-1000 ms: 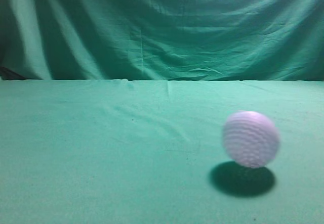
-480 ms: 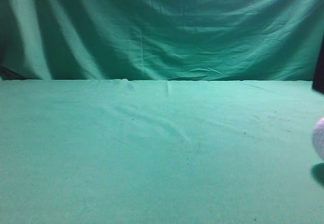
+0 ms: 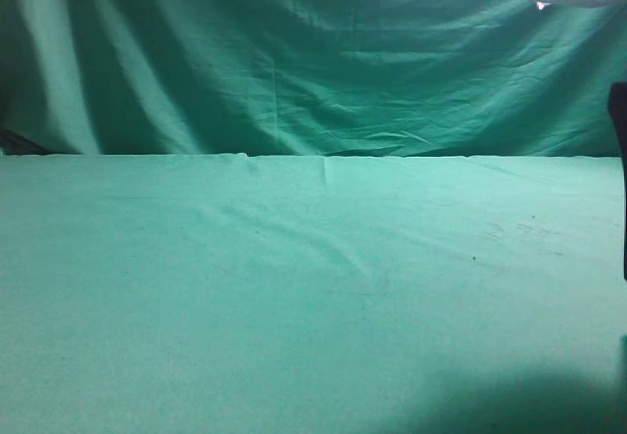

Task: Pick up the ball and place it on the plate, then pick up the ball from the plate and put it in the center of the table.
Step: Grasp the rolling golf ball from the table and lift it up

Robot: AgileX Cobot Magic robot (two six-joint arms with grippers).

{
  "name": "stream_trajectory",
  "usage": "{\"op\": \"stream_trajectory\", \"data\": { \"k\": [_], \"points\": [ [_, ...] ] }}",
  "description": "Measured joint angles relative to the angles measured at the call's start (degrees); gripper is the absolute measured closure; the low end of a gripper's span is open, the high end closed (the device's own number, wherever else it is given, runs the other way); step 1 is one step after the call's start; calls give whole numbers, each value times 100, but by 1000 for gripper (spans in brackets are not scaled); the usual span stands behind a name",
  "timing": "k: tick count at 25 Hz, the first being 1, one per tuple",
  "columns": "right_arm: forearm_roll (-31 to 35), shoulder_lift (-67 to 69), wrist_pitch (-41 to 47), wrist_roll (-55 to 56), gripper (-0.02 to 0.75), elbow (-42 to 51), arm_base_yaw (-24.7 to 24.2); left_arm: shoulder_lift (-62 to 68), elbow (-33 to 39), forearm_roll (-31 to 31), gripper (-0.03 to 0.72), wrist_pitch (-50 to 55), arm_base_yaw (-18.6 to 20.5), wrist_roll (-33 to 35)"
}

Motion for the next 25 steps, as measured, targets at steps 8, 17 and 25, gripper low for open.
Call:
{"op": "stream_trajectory", "data": {
  "k": [8, 17, 25],
  "points": [
    [-95, 247, -30, 542, 108, -13, 0, 0, 0, 0, 688, 0, 0, 13],
    [-152, 318, -558, 765, 160, -13, -361, 0, 0, 0, 688, 0, 0, 13],
    [-156, 342, -1091, 788, 160, -13, -559, 0, 9, 0, 688, 0, 0, 26]
  ]
}}
